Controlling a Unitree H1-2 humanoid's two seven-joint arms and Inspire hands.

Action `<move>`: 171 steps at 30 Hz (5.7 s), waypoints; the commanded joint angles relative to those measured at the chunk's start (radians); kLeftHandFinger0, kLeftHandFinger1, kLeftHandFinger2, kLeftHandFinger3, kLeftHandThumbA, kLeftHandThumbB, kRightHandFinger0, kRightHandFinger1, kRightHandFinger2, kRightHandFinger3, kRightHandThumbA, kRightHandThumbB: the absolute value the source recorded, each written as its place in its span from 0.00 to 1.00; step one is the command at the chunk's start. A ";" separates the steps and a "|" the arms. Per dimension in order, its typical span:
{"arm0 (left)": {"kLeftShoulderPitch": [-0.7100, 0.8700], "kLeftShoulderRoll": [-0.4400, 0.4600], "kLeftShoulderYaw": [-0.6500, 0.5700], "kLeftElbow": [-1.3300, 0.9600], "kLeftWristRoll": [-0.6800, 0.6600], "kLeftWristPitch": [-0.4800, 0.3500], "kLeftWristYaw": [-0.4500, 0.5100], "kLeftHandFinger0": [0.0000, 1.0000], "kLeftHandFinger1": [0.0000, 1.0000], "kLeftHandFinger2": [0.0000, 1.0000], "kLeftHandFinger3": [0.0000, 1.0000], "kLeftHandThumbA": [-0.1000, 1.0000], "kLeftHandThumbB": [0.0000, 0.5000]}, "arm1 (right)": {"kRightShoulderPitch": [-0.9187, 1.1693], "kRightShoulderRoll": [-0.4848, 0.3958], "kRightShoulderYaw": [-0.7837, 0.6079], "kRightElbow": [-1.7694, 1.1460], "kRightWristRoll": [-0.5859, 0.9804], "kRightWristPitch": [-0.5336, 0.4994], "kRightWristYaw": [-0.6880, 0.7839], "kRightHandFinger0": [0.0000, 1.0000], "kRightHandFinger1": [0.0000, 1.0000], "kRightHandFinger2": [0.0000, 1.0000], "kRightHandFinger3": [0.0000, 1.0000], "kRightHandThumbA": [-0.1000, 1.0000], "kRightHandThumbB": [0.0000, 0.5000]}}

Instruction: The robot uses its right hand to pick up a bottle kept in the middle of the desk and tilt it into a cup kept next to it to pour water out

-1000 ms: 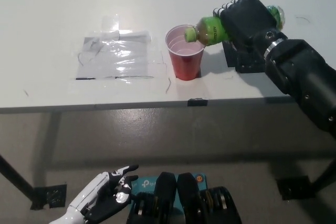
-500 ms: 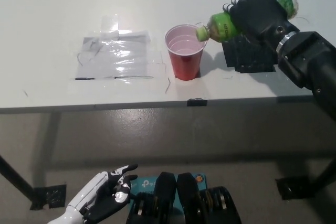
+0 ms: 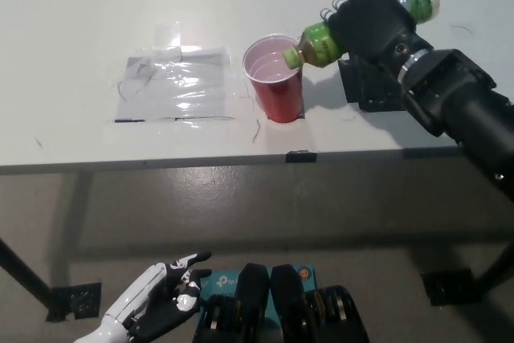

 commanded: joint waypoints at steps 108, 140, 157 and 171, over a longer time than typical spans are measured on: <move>-0.022 -0.016 0.031 -0.014 0.044 0.013 -0.050 0.73 0.95 1.00 1.00 1.00 0.66 | 0.281 0.167 -0.807 0.097 0.937 -0.439 -0.264 0.00 0.00 0.00 0.20 0.00 0.42; -0.011 -0.017 0.050 -0.019 0.042 0.013 -0.054 0.72 0.94 1.00 1.00 1.00 0.66 | 0.318 0.213 -0.810 0.193 0.990 -0.355 -0.284 0.00 0.00 0.00 0.23 0.00 0.22; -0.013 -0.017 0.049 -0.012 0.046 0.013 -0.055 0.71 0.93 0.99 1.00 1.00 0.69 | 0.324 0.123 -0.560 0.055 0.762 0.047 -0.179 1.00 1.00 1.00 1.00 1.00 1.00; -0.003 -0.026 0.052 -0.003 0.047 -0.001 -0.051 0.70 0.93 0.99 1.00 1.00 0.74 | 0.341 0.118 -0.565 0.026 0.795 0.097 -0.173 1.00 1.00 1.00 1.00 1.00 1.00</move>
